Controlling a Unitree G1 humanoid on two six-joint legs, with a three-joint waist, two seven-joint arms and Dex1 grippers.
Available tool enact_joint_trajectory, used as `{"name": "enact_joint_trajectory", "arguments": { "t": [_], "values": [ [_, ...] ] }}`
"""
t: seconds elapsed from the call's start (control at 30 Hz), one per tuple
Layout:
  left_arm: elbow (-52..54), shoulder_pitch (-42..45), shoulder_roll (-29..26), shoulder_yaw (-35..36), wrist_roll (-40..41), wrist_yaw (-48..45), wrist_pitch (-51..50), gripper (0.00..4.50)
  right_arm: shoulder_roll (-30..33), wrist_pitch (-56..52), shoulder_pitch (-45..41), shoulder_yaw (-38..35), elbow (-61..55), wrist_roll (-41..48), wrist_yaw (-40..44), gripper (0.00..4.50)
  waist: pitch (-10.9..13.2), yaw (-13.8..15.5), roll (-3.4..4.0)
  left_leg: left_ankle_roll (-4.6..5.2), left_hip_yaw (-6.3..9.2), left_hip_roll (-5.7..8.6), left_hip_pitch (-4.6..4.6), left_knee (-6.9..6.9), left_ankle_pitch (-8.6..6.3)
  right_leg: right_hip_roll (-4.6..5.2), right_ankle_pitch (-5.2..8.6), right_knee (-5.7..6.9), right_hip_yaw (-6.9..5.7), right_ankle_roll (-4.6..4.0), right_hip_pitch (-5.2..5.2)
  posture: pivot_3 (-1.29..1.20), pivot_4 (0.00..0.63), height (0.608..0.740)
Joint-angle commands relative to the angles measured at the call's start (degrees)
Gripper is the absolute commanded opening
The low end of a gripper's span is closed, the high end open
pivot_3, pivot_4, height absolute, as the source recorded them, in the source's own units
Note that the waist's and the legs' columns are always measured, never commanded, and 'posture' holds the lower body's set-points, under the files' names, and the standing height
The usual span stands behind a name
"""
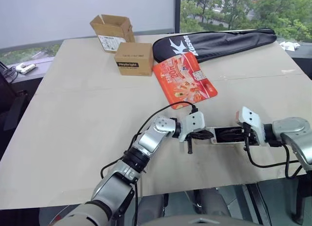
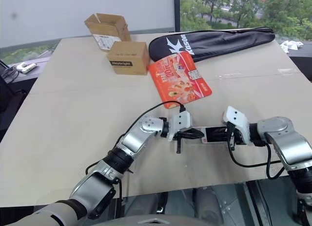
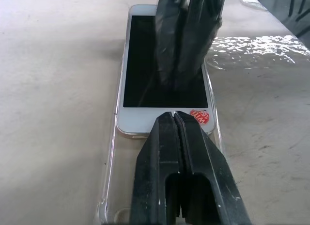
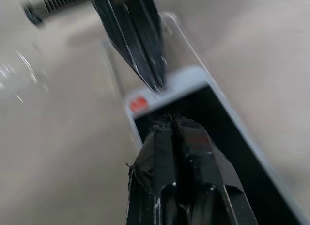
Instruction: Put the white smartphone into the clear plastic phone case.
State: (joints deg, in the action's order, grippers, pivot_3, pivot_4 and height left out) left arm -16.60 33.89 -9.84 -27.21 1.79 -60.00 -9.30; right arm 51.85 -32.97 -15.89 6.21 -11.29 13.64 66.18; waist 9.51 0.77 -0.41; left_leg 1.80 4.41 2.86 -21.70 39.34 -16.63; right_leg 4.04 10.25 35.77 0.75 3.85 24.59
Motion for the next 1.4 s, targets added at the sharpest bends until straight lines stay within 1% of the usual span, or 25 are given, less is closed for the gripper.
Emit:
{"name": "enact_joint_trajectory", "arguments": {
  "t": [0.03, 0.13, 0.2, 0.27, 0.33, 0.4, 0.5, 0.63, 0.7, 0.73, 0.83, 0.93, 1.13, 1.4],
  "values": [
    [0.4, -0.2, 0.1, 0.0, -0.1, -0.1, 0.3, 0.00, -0.4, -1.7, -0.4, -1.7, -1.6, 2.5, -0.5, 0.04, 0.0, 0.0, -0.01, 0.00, 0.01, -0.01, 0.01, 0.00, 0.00, -0.01, 0.00, 0.01, -0.01, 0.00, -0.01, 0.00, 0.150, 0.740],
    [0.3, -0.2, 0.3, -0.1, -0.2, 0.1, 0.4, 0.00, -2.0, -7.1, -1.7, -7.9, -3.3, 10.9, -0.1, 0.04, 0.0, 0.0, 0.00, 0.01, 0.02, -0.03, 0.02, 0.00, 0.00, -0.03, -0.01, 0.04, -0.01, -0.01, -0.02, 0.00, 0.150, 0.740],
    [0.3, -0.1, 0.3, 0.0, -0.2, 0.1, 0.4, 0.00, -0.9, -8.7, -2.0, -10.6, -2.4, 12.8, -0.2, 0.04, 0.0, 0.0, 0.00, 0.01, 0.02, -0.02, 0.00, 0.01, 0.00, -0.02, -0.01, 0.04, 0.01, -0.02, -0.01, 0.00, 0.150, 0.740],
    [0.4, -0.1, 0.3, 0.0, -0.3, 0.2, 0.4, 0.00, 2.5, -8.3, -1.5, -11.3, -0.1, 10.8, -0.2, 0.04, 0.0, 0.1, 0.00, 0.02, 0.01, 0.00, -0.01, 0.01, -0.01, 0.00, -0.01, 0.02, 0.02, -0.02, -0.01, 0.00, 0.150, 0.740],
    [1.3, -0.1, 0.0, 0.1, -0.4, 0.3, 0.7, 0.00, 7.4, -7.5, 0.0, -10.8, 2.1, 8.4, 0.8, 0.04, 0.0, 0.3, 0.00, 0.02, 0.05, 0.02, -0.06, 0.01, -0.01, 0.02, 0.00, -0.02, -0.03, -0.01, -0.01, 0.00, 0.150, 0.740],
    [6.2, -0.4, -1.4, 1.3, 1.0, -0.3, -0.8, 0.00, 11.1, -8.0, 0.3, -11.0, 3.2, 7.8, 1.4, 0.04, 0.0, 0.0, 0.00, 0.03, 0.04, 0.02, -0.06, -0.01, -0.02, 0.02, 0.00, -0.05, -0.04, -0.01, -0.01, 0.00, 0.150, 0.740],
    [13.5, -0.4, -3.5, 4.1, 4.1, -0.6, -5.0, 0.00, 14.1, -8.8, 0.6, -10.9, 3.6, 7.9, 2.2, 0.04, 0.0, -0.5, 0.02, 0.02, -0.05, -0.08, -0.03, -0.06, -0.02, -0.04, 0.00, -0.04, 0.02, -0.01, 0.05, 0.00, 0.150, 0.740],
    [23.6, 0.7, -7.1, 10.7, 10.8, -0.2, -14.3, 0.00, 17.0, -6.6, 1.2, -8.3, 3.7, 4.1, 1.9, 0.04, 0.1, -0.5, 0.03, 0.03, -0.06, -0.14, -0.06, -0.09, -0.02, -0.05, 0.00, 0.01, 0.02, -0.01, 0.14, 0.00, 0.150, 0.740],
    [25.6, 0.8, -8.2, 14.9, 15.2, 1.0, -20.1, 0.00, 17.6, -5.2, 1.2, -6.3, 3.3, 2.0, 1.6, 0.04, 0.0, -0.6, 0.03, 0.03, -0.09, -0.13, -0.05, -0.08, -0.02, -0.05, 0.01, 0.02, 0.02, 0.01, 0.14, 0.00, 0.150, 0.740],
    [25.1, 0.6, -9.0, 15.6, 15.2, 1.6, -20.9, 0.00, 17.5, -4.9, 1.0, -5.7, 3.1, 1.4, 1.5, 0.04, 0.0, -0.7, 0.03, 0.03, -0.08, -0.13, -0.05, -0.08, -0.02, -0.05, 0.01, 0.02, 0.01, 0.01, 0.12, 0.00, 0.150, 0.740],
    [23.9, -1.4, -14.5, 12.6, 11.2, -0.4, -18.4, 0.00, 17.5, -4.3, 0.1, -3.9, 2.9, -0.6, 0.9, 0.04, 0.0, -0.9, 0.04, 0.01, -0.09, -0.10, -0.03, -0.06, -0.01, -0.05, 0.02, 0.03, 0.02, 0.03, 0.11, 0.00, 0.150, 0.740],
    [23.5, -3.0, -16.8, 9.2, 9.7, -1.4, -18.0, 0.00, 18.0, -3.4, -0.4, -2.0, 2.8, -2.8, 0.9, 0.04, 0.0, -1.1, 0.04, -0.09, -0.12, -0.09, -0.04, -0.07, 0.05, -0.05, 0.01, 0.02, 0.04, 0.01, 0.12, 0.00, 0.150, 0.740],
    [20.8, -3.7, -16.7, 3.0, 5.7, -1.3, -16.6, 0.00, 17.7, -3.1, -1.4, -0.5, 2.1, -5.1, 1.2, 0.04, 0.1, -0.5, 0.03, -0.12, -0.10, -0.06, -0.09, -0.07, 0.06, -0.01, 0.01, -0.08, 0.05, 0.01, 0.13, 0.00, 0.150, 0.740],
    [16.6, -3.3, -14.8, -0.7, 2.1, -0.6, -13.5, 0.00, 16.4, -4.4, -1.6, 0.4, 0.0, -5.0, 1.3, 0.04, 0.1, -0.2, 0.04, -0.02, -0.10, -0.08, -0.08, -0.08, 0.01, -0.02, 0.01, -0.06, 0.04, 0.00, 0.12, 0.00, 0.150, 0.740]
  ]
}}
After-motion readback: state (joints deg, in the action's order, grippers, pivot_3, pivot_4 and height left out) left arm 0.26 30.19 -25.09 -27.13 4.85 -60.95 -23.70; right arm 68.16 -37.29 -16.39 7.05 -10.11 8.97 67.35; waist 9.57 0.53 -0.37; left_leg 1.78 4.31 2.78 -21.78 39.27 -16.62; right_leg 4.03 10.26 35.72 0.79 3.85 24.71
